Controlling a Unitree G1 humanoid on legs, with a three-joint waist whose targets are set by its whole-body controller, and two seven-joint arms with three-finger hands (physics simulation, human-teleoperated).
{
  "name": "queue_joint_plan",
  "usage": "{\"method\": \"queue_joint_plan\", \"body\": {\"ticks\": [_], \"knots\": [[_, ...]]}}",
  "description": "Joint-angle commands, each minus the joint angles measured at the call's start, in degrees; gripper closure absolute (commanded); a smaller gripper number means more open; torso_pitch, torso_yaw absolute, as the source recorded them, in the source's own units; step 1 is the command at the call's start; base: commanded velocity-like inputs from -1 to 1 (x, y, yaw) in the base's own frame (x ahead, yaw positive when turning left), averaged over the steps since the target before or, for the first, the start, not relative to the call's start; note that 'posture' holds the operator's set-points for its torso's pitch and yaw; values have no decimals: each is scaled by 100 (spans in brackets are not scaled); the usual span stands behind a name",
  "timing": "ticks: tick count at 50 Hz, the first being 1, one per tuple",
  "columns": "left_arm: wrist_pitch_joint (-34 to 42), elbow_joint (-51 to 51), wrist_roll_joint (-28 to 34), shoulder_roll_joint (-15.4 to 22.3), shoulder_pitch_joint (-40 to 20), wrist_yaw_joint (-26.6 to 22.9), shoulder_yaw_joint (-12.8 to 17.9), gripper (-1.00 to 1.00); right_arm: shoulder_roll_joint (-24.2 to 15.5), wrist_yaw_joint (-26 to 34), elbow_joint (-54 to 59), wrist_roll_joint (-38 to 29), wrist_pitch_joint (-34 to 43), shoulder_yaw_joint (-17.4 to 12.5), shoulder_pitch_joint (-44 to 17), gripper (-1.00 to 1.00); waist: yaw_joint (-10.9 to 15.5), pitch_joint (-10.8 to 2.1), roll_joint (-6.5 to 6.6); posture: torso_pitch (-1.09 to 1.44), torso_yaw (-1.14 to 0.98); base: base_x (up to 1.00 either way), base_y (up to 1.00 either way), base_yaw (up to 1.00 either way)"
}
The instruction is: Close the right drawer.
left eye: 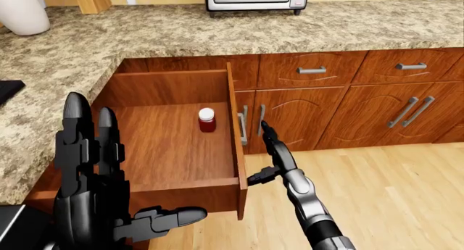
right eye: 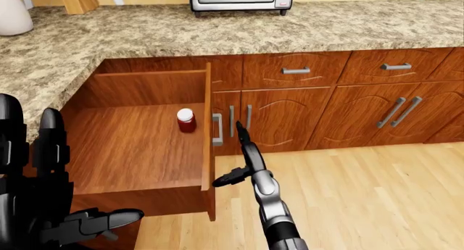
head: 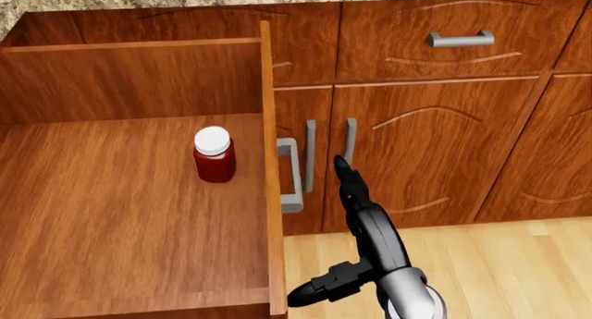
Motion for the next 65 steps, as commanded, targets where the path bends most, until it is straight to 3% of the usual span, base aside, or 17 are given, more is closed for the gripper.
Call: {"method": "queue_joint_plan", "body": {"ticks": [1, 27, 41, 65], "knots": [[-140, -220, -6, 6, -34, 4, -1, -100, 100, 107, -111, -117, -155, 190, -125, -100, 32, -70, 11, 0, 0, 0, 0, 0], [-138, -220, -21, -4, -42, -8, 20, -100, 407, 94, 719, -456, -399, 377, -615, -100, 39, -83, 39, 0, 0, 0, 0, 0], [-119, -232, -44, -10, -46, -16, 47, -100, 547, 93, 1728, -652, -737, 368, -1205, -100, 29, -87, 66, 0, 0, 0, 0, 0], [-122, -223, -50, -16, -46, -18, 53, -100, 838, 111, 2495, -980, -881, 397, -1768, -100, 30, -93, 85, 0, 0, 0, 0, 0]]}}
